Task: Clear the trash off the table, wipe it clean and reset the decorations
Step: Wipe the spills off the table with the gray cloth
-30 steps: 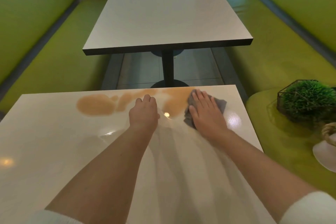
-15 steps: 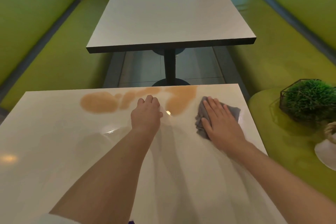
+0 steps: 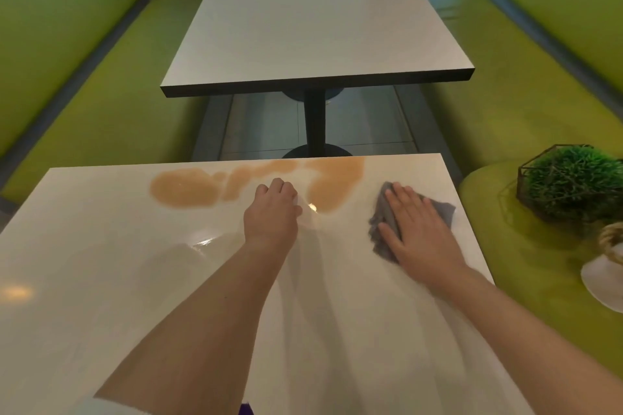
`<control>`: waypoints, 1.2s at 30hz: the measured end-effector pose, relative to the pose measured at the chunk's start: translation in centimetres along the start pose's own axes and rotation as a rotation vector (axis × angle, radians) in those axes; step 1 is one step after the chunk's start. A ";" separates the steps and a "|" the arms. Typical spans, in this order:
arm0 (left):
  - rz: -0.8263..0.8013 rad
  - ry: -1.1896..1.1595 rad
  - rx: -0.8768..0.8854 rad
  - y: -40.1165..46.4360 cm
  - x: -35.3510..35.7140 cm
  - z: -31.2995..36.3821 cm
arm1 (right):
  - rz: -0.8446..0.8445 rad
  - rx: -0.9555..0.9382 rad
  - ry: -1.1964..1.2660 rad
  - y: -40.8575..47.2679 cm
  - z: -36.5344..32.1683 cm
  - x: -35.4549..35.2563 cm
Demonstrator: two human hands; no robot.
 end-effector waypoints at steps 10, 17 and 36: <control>0.007 -0.023 0.026 -0.1 -0.4 0.0 | -0.042 -0.040 0.016 2.7 -4.3 0.7; 0.031 -0.049 0.040 -0.2 -0.4 -0.3 | 0.004 0.212 0.008 7.0 3.1 -0.1; 0.061 -0.069 0.068 -0.1 -0.7 -0.4 | -0.093 0.001 0.046 12.6 -4.8 0.3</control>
Point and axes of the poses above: each hand's wrist, its own y-axis towards the middle knuckle, its own x-axis out of the palm, z = x × y, the point moved 10 cm from there along y, towards the middle knuckle, and after that the axes turned 12 degrees about -y, right-handed, at the moved point
